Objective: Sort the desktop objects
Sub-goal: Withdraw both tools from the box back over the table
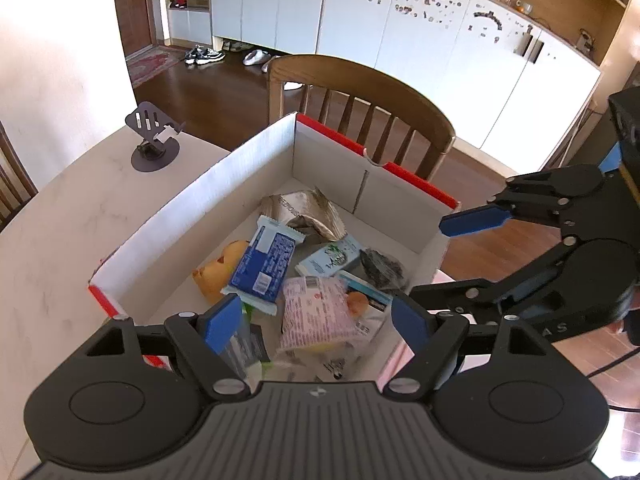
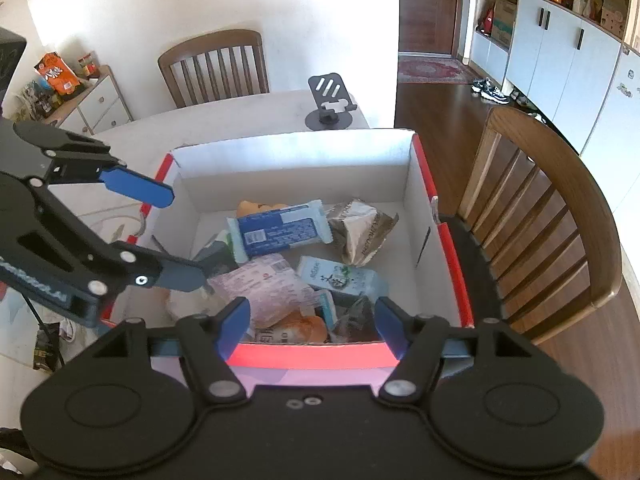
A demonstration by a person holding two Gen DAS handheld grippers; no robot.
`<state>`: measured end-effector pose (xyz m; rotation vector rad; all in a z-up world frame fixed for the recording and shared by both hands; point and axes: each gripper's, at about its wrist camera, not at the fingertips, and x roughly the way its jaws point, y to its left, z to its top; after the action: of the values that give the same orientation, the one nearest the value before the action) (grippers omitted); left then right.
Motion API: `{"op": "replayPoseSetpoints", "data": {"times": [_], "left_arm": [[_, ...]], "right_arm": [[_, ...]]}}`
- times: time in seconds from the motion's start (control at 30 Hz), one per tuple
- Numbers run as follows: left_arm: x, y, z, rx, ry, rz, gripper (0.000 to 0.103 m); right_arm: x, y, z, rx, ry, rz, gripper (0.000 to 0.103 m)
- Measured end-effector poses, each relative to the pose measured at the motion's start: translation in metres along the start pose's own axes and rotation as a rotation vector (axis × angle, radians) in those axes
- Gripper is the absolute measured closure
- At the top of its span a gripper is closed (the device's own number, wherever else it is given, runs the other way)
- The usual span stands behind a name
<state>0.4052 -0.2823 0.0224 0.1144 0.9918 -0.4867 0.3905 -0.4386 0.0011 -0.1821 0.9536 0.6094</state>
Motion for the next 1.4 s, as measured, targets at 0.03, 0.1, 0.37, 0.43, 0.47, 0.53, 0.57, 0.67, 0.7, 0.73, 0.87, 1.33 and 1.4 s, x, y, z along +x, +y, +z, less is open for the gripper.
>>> {"op": "replayPoseSetpoints", "data": {"times": [0.03, 0.1, 0.37, 0.43, 0.47, 0.53, 0.57, 0.67, 0.7, 0.73, 0.87, 1.33, 1.4], "left_arm": [[-0.004, 0.0, -0.002, 0.0, -0.005, -0.002, 0.021], [-0.011, 0.0, -0.006, 0.002, -0.014, -0.005, 0.021], [-0.037, 0.001, -0.025, 0.024, -0.035, -0.011, 0.014], [-0.042, 0.002, -0.032, 0.024, -0.038, -0.014, 0.012], [-0.045, 0.003, -0.035, 0.024, -0.038, -0.017, 0.011], [-0.05, 0.004, -0.043, 0.031, -0.034, -0.022, 0.01], [-0.053, 0.005, -0.046, 0.033, -0.034, -0.024, 0.01], [-0.063, 0.008, -0.059, 0.031, -0.036, -0.031, 0.006], [-0.066, 0.01, -0.065, 0.028, -0.038, -0.031, 0.005], [-0.07, 0.011, -0.069, 0.026, -0.042, -0.029, 0.004], [-0.084, 0.019, -0.089, 0.006, -0.06, -0.006, 0.002], [-0.115, 0.06, -0.174, -0.161, -0.045, 0.115, 0.0], [-0.116, 0.066, -0.184, -0.198, -0.043, 0.13, 0.0]], "right_arm": [[-0.001, 0.002, 0.0, 0.0, -0.003, 0.001, 0.034], [-0.005, 0.007, -0.002, 0.002, -0.011, 0.005, 0.034], [-0.011, 0.026, -0.008, -0.001, -0.011, 0.006, 0.03], [-0.013, 0.029, -0.01, 0.007, -0.015, 0.012, 0.03], [-0.014, 0.032, -0.011, 0.01, -0.016, 0.012, 0.03], [-0.015, 0.036, -0.013, 0.015, -0.02, 0.009, 0.029], [-0.016, 0.038, -0.014, 0.019, -0.022, 0.008, 0.029], [-0.018, 0.047, -0.015, 0.025, -0.028, 0.004, 0.029], [-0.018, 0.05, -0.015, 0.025, -0.027, 0.004, 0.029], [-0.018, 0.053, -0.015, 0.024, -0.027, 0.002, 0.029], [-0.018, 0.069, -0.016, 0.022, -0.023, 0.0, 0.029], [-0.007, 0.136, -0.014, -0.007, -0.013, 0.033, 0.029], [-0.004, 0.147, -0.013, -0.015, -0.008, 0.044, 0.028]]}}
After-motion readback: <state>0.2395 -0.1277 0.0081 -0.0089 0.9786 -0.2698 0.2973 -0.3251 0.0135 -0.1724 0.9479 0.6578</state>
